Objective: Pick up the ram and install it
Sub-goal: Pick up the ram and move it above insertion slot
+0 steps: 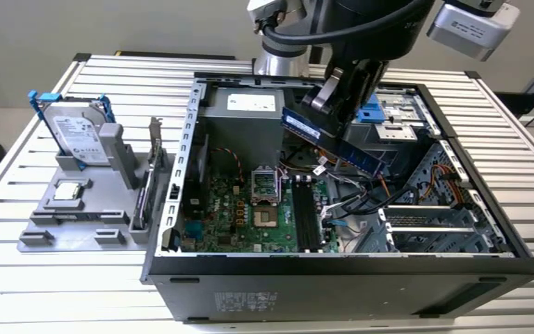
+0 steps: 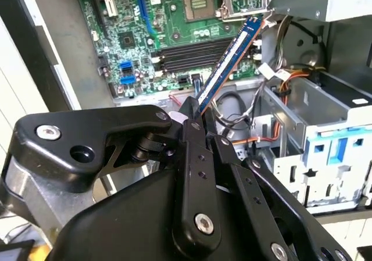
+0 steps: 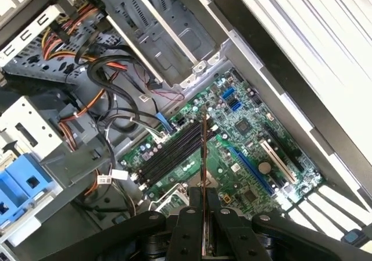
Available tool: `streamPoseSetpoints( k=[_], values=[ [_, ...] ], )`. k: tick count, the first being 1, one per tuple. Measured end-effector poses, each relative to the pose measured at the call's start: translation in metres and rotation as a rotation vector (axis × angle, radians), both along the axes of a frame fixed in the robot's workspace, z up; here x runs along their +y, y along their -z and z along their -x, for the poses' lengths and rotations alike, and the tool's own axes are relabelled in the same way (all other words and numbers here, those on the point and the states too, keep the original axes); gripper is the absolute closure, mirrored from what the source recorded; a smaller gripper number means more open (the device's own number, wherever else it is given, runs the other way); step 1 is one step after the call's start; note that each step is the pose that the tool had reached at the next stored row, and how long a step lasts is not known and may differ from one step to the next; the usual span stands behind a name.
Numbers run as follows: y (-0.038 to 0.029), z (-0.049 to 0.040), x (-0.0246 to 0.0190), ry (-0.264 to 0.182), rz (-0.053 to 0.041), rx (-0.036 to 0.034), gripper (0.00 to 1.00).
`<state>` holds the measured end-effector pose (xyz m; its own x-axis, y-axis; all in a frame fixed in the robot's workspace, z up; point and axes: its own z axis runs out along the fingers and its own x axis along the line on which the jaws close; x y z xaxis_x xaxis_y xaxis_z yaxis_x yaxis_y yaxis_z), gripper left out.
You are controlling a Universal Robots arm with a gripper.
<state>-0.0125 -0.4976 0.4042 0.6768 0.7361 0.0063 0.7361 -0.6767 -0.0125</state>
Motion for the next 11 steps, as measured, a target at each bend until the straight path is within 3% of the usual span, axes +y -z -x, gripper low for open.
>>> streamPoseSetpoints(
  k=[11],
  values=[
    [0.0007,-0.001,0.0002,0.132,0.0001,0.0,1.0]
  ],
)
